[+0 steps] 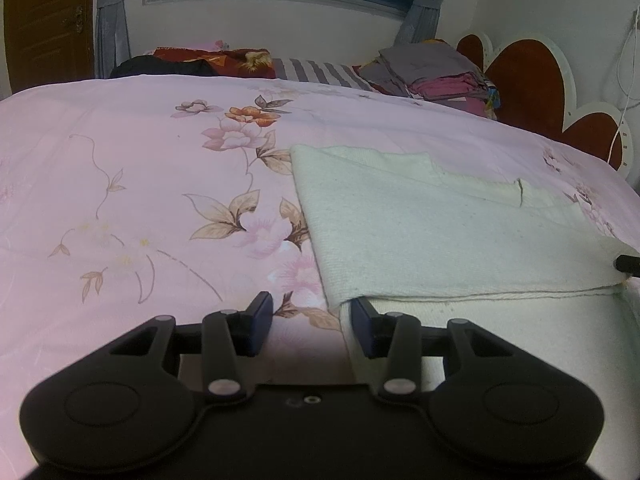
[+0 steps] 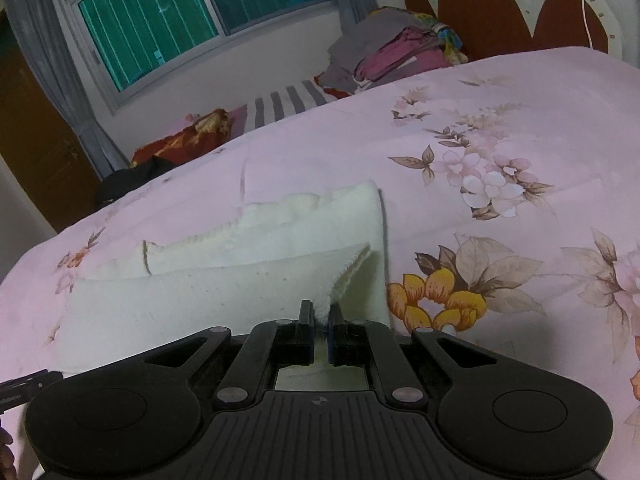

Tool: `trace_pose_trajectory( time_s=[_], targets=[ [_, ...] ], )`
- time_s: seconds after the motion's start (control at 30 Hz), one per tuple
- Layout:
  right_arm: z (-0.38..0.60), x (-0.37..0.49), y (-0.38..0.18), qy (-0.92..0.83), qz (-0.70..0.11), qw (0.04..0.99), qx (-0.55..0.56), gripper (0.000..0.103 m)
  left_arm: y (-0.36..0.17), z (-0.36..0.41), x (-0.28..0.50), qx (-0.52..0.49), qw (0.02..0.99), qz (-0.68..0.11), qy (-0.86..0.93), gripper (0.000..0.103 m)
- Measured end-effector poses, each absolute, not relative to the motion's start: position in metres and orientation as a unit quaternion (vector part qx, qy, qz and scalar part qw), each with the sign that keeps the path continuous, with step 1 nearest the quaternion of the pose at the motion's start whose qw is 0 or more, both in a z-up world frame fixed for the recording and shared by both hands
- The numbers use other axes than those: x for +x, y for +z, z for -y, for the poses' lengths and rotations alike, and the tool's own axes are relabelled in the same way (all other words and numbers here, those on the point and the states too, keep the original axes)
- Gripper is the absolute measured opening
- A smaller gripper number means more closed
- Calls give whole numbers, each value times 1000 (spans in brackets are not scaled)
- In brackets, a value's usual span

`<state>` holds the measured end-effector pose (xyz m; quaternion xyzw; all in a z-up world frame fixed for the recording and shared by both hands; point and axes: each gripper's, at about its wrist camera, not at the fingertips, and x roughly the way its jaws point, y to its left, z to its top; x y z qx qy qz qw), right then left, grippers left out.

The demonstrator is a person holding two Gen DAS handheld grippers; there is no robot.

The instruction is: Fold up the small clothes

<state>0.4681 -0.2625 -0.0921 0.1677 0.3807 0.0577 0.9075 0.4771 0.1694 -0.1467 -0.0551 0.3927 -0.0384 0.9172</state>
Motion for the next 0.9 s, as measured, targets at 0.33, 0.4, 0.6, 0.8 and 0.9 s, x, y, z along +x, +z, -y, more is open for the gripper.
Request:
trace_pose_trajectory(
  time_s=[0.33,0.4,0.6,0.8,0.9],
  targets=[
    [262,466,-101,50,-392,903,169,5,-147,-169,477,-52,916,-395,-42,42],
    [262,468,-108,46,-400,900,167,5,-147,-170,478,-51,916,-397,-43,42],
    [265,468,-112,42,-408,895,174,6,-146,-171,480,-47,914,-400,-53,48],
    [278,445,-77,-24,-336,929,151,79,-113,-175,450,-64,942,-326,-48,72],
    [264,440,-68,24,-335,932,137,46,-108,-147,456,-60,942,-322,-75,69]
  ],
)
